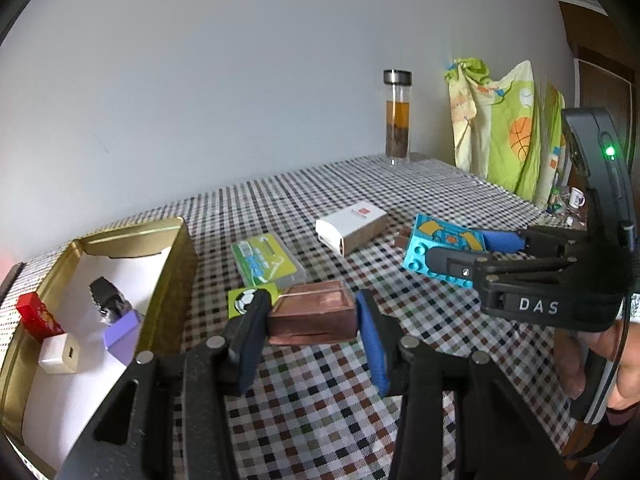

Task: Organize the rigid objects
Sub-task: 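Carry the copper box and the blue duplo brick over the gold tin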

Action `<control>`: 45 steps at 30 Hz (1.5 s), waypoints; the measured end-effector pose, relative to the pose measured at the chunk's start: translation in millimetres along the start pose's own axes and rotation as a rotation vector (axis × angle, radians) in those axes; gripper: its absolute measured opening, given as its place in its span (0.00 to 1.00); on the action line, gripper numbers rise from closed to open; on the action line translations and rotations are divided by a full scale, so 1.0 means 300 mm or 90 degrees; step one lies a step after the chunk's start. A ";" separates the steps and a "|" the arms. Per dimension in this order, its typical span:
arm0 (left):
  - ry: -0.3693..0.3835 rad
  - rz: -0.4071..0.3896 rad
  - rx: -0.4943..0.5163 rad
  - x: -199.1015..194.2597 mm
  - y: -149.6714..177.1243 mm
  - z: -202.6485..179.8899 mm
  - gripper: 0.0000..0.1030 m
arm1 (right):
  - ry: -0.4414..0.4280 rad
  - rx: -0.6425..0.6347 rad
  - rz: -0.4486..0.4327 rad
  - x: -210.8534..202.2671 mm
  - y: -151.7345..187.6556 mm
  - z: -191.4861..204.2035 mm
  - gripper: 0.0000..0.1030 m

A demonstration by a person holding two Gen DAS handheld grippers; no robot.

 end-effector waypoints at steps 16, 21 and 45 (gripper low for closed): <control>-0.029 -0.055 -0.009 -0.059 0.001 0.014 0.42 | 0.023 -0.003 -0.075 -0.068 -0.002 0.005 0.60; -0.036 -0.067 -0.019 -0.070 0.002 0.022 0.42 | 0.030 -0.006 -0.102 -0.092 -0.002 0.019 0.60; -0.050 -0.108 -0.032 -0.119 0.012 0.043 0.42 | 0.050 -0.016 -0.227 -0.194 0.018 0.063 0.60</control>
Point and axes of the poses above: each gripper's, at about its wrist camera, not at the fingertips, and x roughly the way its jaws point, z to its left, y to its underside, the point moved 1 cm from there along x, roughly the way its jaws point, and after that the axes turned 7 degrees about y, right-handed, at the moved point
